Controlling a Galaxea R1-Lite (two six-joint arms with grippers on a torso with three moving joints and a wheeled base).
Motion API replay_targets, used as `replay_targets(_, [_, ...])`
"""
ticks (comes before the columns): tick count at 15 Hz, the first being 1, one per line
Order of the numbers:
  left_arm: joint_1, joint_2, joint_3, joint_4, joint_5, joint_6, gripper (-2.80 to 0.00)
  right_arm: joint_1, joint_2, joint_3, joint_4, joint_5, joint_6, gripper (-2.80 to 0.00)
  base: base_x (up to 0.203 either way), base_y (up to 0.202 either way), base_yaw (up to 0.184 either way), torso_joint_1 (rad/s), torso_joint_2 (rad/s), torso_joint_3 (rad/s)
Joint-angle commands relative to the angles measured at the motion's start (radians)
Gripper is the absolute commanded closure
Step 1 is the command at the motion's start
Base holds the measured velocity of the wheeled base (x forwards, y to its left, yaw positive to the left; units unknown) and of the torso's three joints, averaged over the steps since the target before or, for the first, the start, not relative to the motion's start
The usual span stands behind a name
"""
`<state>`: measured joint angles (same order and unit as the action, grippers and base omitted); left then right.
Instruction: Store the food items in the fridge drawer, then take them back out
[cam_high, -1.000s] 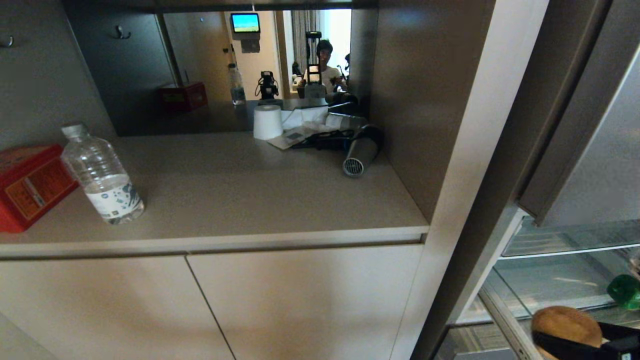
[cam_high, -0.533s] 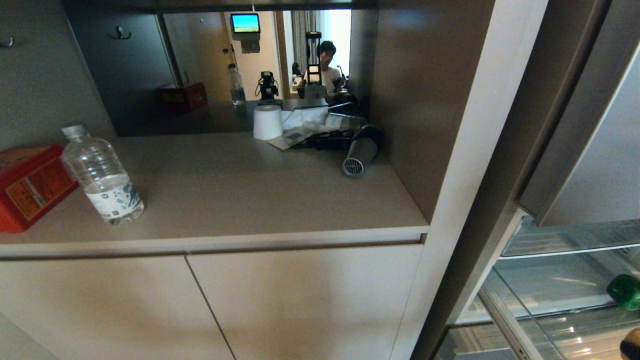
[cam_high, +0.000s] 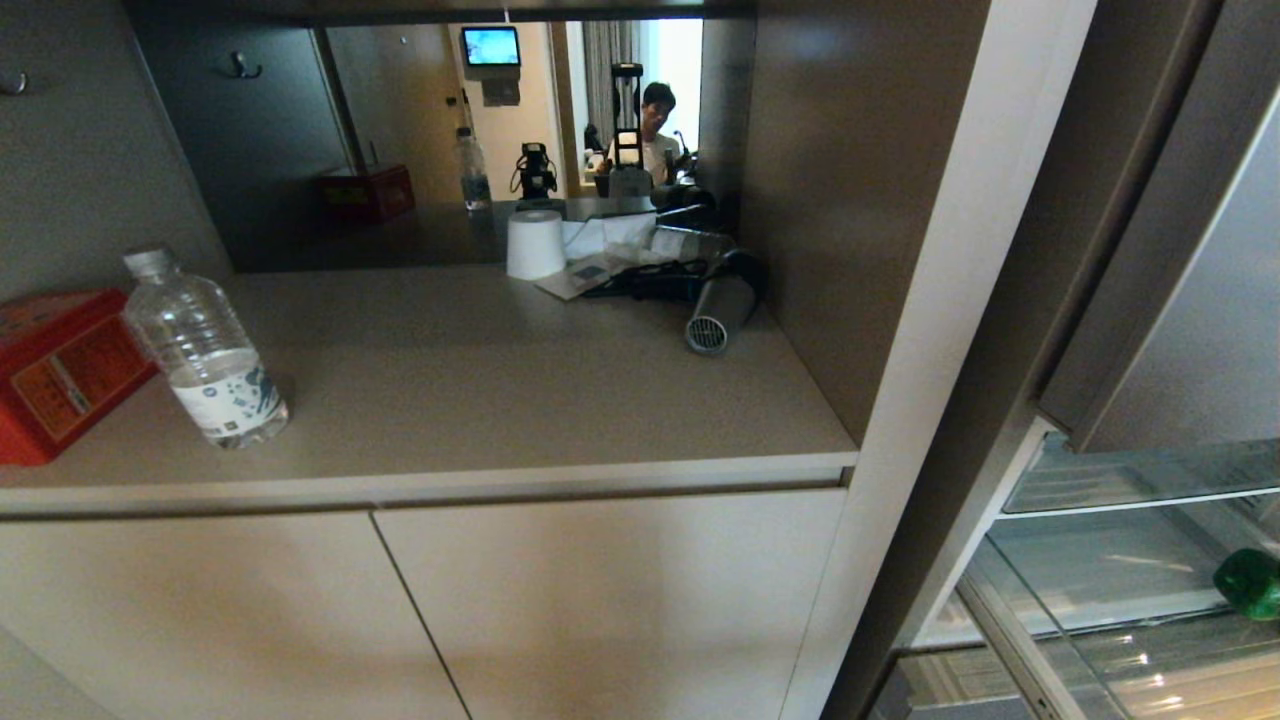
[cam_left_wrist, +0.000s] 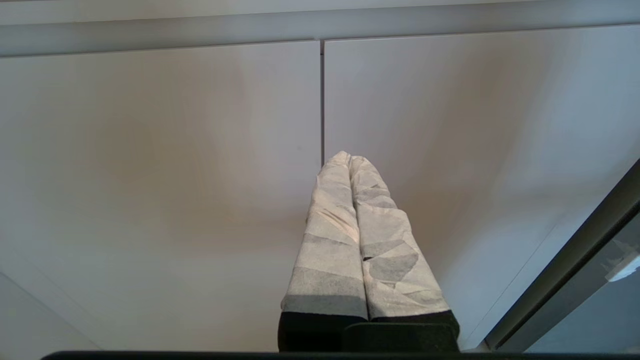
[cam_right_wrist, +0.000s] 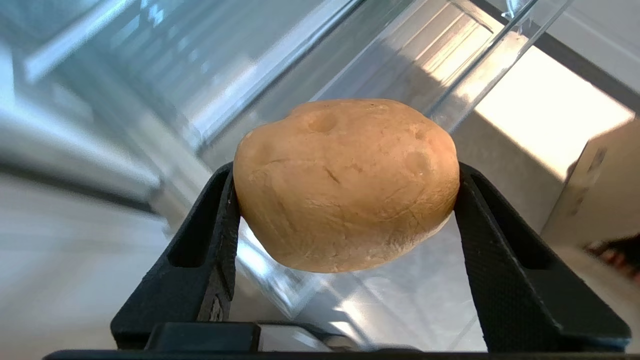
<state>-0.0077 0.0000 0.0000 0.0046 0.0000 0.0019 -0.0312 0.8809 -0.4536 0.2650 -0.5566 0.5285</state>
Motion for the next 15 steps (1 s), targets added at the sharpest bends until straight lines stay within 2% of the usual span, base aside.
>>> replay_targets(1, [0.000,0.002,0.000,0.000,0.000,0.000,0.00,-0.085,0.117,-0.019,-0.047,0.016,0.003,0.00,0.000,0.000,0.000,0.000,0.00,0.000])
replay_targets(3, [0.000,0.002,0.000,0.000,0.000,0.000,0.00,-0.156,0.210,-0.018,-0.156,0.051,0.005,0.00,0.000,0.000,0.000,0.000,0.00,0.000])
replay_targets(7, [0.000,0.002,0.000,-0.002,0.000,-0.002,0.00,-0.312,0.379,-0.014,-0.317,0.184,-0.003,0.00,0.000,0.000,0.000,0.000,0.00,0.000])
replay_targets(9, [0.000,0.002,0.000,-0.002,-0.001,0.001,0.00,-0.331,0.426,-0.027,-0.374,0.208,-0.024,0.00,0.000,0.000,0.000,0.000,0.00,0.000])
replay_targets(12, [0.000,0.002,0.000,-0.002,0.000,-0.002,0.00,-0.334,0.488,-0.085,-0.381,0.229,-0.043,0.00,0.000,0.000,0.000,0.000,0.00,0.000])
replay_targets(15, [0.000,0.002,0.000,-0.002,0.000,-0.002,0.00,-0.337,0.533,-0.086,-0.387,0.259,-0.055,0.00,0.000,0.000,0.000,0.000,0.00,0.000])
